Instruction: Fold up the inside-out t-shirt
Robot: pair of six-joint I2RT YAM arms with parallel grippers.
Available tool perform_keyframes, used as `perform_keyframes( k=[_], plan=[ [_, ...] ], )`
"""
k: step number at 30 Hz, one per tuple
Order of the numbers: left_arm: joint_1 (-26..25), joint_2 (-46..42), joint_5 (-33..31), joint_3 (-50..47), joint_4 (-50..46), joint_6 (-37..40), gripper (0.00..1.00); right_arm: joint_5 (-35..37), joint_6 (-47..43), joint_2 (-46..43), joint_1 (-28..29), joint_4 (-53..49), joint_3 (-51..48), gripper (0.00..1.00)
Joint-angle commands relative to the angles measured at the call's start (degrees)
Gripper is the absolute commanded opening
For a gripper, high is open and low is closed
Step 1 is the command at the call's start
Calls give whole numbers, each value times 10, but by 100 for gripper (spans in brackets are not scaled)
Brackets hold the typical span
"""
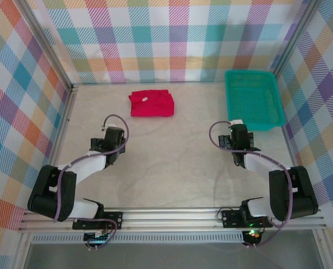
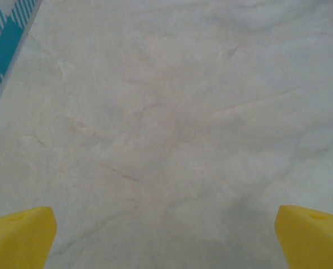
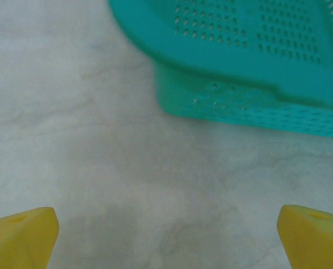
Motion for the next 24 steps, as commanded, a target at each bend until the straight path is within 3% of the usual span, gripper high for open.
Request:
perform_keyframes(
  k=[1,3,7,11,14,18,24],
  plan=[
    [20,-42,26,-43,168,25,100,-20,43,34,-17,208,-28,100],
    [35,-44,45,-78,223,16,100,-34,30,45,-22,216,-22,100],
    [63,-40,80,-122,326,16,100,-75,25,84,-45,329,-52,100],
    [81,-5,108,-125,392,14,100,-133,40,78,-71,319,-59,100],
    [87,41,115,-112,424,7,100,-152,37,115,-81,427,-93,100],
    [88,98,151,-95,443,21,100,-148,43,105,-81,384,-81,100],
    [92,119,135,-100,467,13,100,-149,42,105,-81,382,-80,100]
  ],
)
